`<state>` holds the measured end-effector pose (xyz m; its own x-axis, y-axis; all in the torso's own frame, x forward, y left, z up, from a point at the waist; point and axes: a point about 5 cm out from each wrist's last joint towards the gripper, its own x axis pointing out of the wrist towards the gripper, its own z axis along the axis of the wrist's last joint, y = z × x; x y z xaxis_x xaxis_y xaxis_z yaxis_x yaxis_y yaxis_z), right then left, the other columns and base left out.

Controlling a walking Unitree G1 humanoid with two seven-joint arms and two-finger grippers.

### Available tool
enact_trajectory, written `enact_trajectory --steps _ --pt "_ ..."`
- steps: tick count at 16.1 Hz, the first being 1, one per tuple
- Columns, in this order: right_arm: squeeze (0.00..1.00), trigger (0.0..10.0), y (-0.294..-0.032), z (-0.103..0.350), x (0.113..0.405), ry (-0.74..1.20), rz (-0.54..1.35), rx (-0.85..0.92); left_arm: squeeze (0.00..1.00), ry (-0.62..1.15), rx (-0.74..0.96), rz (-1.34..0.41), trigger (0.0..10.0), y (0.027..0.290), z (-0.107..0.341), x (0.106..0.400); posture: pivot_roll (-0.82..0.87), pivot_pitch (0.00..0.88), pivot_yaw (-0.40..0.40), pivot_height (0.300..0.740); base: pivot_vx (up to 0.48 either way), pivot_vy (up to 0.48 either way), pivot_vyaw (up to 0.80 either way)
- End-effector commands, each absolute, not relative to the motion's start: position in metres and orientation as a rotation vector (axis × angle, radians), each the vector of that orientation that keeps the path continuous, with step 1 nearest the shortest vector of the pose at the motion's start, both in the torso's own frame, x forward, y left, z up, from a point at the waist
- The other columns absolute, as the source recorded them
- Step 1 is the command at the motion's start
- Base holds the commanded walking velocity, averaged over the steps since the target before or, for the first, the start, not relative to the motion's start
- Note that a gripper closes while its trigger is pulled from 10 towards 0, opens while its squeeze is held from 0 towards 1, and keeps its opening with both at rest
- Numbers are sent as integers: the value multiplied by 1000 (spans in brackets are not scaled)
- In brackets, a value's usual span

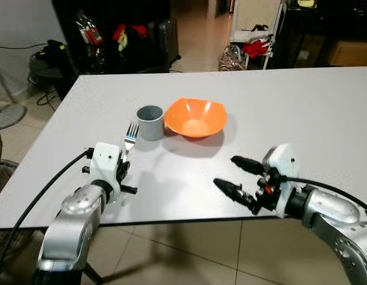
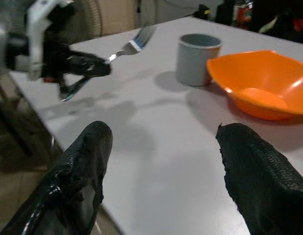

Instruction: Setting the table

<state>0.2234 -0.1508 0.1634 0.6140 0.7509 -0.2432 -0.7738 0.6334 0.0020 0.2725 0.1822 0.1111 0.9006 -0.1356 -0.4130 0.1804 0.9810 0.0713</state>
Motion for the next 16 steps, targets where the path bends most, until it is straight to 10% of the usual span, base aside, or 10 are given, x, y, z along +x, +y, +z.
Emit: enact_trajectory --steps 1,16 --pt "0 10000 -149 165 222 237 911 -125 0 440 87 -177 10000 180 108 279 -85 0 62 740 0 0 0" --pt "0 10000 -148 166 211 300 993 -180 0 556 -157 -36 10000 186 85 320 -113 0 91 740 0 0 0"
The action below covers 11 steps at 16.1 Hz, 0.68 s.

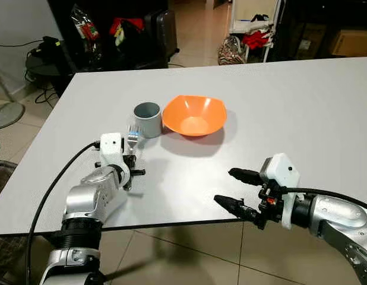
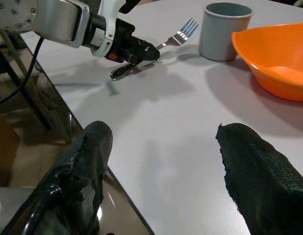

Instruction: Setting the table

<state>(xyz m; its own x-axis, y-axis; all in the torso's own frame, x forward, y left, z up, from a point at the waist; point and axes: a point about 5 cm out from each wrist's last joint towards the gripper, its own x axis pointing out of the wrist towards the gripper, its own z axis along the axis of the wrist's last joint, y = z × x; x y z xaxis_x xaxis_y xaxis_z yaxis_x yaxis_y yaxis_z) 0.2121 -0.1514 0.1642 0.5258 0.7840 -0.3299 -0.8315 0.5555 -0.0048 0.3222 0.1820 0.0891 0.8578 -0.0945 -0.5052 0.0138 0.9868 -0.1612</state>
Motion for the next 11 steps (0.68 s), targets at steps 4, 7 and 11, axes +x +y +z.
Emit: enact_trajectory --steps 4,7,11 --pt "0 10000 -145 167 209 309 1027 -190 0 594 -205 -54 10000 182 78 320 -129 0 86 740 0 0 0" --pt "0 10000 -148 166 208 326 1043 -197 0 632 -229 -35 10000 186 72 318 -124 0 80 740 0 0 0" --pt "0 10000 -147 167 210 323 1042 -202 0 658 -248 -32 10000 188 70 322 -131 0 85 740 0 0 0"
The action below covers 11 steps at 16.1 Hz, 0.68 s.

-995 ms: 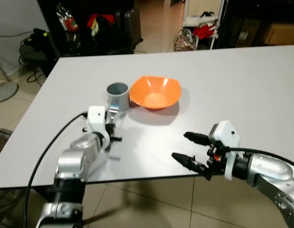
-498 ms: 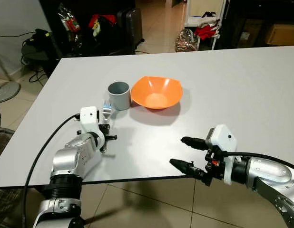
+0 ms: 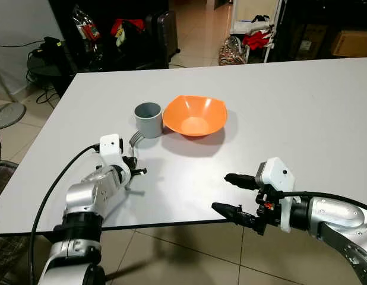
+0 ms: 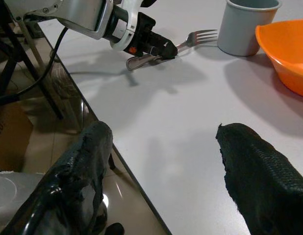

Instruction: Setting the table

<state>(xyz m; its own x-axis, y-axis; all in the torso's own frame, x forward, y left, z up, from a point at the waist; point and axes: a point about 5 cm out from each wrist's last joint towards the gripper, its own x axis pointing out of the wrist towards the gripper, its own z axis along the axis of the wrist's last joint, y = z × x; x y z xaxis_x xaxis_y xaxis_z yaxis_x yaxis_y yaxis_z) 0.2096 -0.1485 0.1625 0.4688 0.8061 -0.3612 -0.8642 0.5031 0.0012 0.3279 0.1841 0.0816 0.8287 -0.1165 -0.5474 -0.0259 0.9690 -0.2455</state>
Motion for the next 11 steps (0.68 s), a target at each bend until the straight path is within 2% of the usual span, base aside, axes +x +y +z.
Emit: enact_trajectory --steps 1,5,6,7,8,11 --pt "0 10000 -147 167 210 323 1042 -202 0 659 -250 -33 10000 188 70 323 -131 0 85 740 0 0 0" --pt "0 10000 -149 165 209 334 1044 -203 0 663 -294 -56 10000 183 73 322 -124 0 83 740 0 0 0" --pt "0 10000 -148 165 209 334 1045 -203 216 667 -304 -76 10000 182 73 320 -121 0 80 740 0 0 0" --pt "0 10000 -148 165 209 334 1049 -203 710 675 -304 -102 10000 181 74 318 -120 0 79 740 0 0 0" --pt "0 10000 -148 165 209 334 1051 -203 1000 683 -304 -116 10000 180 74 316 -118 0 79 740 0 0 0" --pt "0 10000 -147 165 210 333 1056 -202 1000 690 -273 -112 10000 187 74 313 -115 0 77 740 0 0 0"
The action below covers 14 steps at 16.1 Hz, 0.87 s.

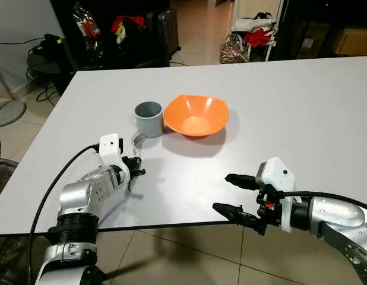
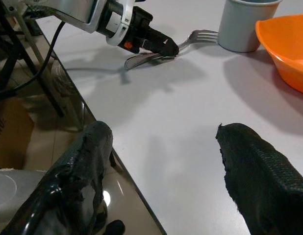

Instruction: Setting the table

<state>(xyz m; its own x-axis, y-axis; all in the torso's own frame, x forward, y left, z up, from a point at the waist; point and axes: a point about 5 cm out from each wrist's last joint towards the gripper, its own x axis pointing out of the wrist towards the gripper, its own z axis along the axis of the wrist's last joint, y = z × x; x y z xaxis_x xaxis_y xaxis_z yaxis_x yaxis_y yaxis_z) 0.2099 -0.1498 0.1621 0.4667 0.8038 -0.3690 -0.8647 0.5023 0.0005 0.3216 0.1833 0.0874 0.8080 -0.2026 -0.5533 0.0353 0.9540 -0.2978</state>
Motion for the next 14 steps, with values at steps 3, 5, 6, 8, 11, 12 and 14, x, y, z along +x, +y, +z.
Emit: enact_trajectory --steps 3,5,6,8,11,12,14 --pt "0 10000 -147 165 209 331 1063 -197 1000 649 -248 -114 10000 196 85 313 -107 0 75 740 0 0 0" --pt "0 10000 -146 165 209 329 1069 -193 1000 622 -242 -123 10000 200 91 315 -102 0 75 740 0 0 0" --pt "0 10000 -145 165 210 328 1069 -192 1000 623 -237 -123 10000 200 91 315 -100 0 76 740 0 0 0" --pt "0 10000 -144 164 210 325 1070 -190 392 639 -230 -169 10000 191 87 315 -99 0 80 740 0 0 0" --pt "0 10000 -142 164 210 318 1066 -186 0 676 -187 -203 2588 182 77 312 -102 0 93 740 0 0 0" --pt "0 10000 -142 164 210 318 1063 -185 0 686 -179 -190 0 183 75 312 -104 0 96 740 0 0 0" --pt "0 10000 -142 163 209 319 1060 -180 0 650 -189 -143 0 190 79 315 -103 0 97 740 0 0 0"
